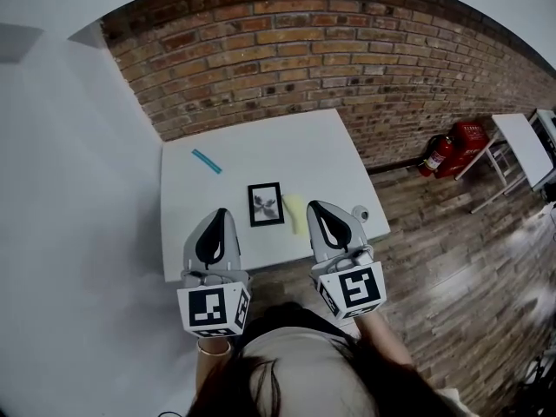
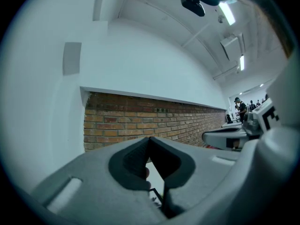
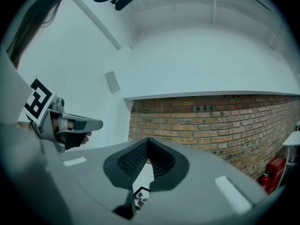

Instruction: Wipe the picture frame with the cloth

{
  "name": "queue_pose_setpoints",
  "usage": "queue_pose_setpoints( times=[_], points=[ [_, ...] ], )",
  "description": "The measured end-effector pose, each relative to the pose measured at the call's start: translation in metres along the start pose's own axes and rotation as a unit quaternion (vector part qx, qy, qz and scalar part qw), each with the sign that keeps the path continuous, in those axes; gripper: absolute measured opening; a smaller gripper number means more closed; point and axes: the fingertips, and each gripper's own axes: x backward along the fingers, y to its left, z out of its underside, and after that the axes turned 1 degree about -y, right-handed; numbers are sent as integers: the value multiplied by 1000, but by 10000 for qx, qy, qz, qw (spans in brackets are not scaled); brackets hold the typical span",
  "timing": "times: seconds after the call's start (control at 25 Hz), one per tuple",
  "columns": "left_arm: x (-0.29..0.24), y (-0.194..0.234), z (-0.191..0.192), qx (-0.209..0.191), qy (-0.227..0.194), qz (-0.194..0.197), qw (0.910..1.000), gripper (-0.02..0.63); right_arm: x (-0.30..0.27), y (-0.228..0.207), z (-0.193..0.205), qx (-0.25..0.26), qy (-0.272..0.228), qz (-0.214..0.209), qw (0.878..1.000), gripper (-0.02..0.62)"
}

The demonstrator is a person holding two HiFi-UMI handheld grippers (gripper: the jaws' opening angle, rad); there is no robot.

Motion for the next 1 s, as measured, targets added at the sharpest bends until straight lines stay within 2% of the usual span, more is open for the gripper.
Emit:
queue_pose_setpoints(
  times=[0.36,1.0],
  points=[
    [-4,7,1,58,-68,93,9999,0,0,-3,-6,160,7,251,9996,3],
    [-5,18,7,195,0,196,9996,0,-9,4,-3,149,72,268,9995,3]
  ],
)
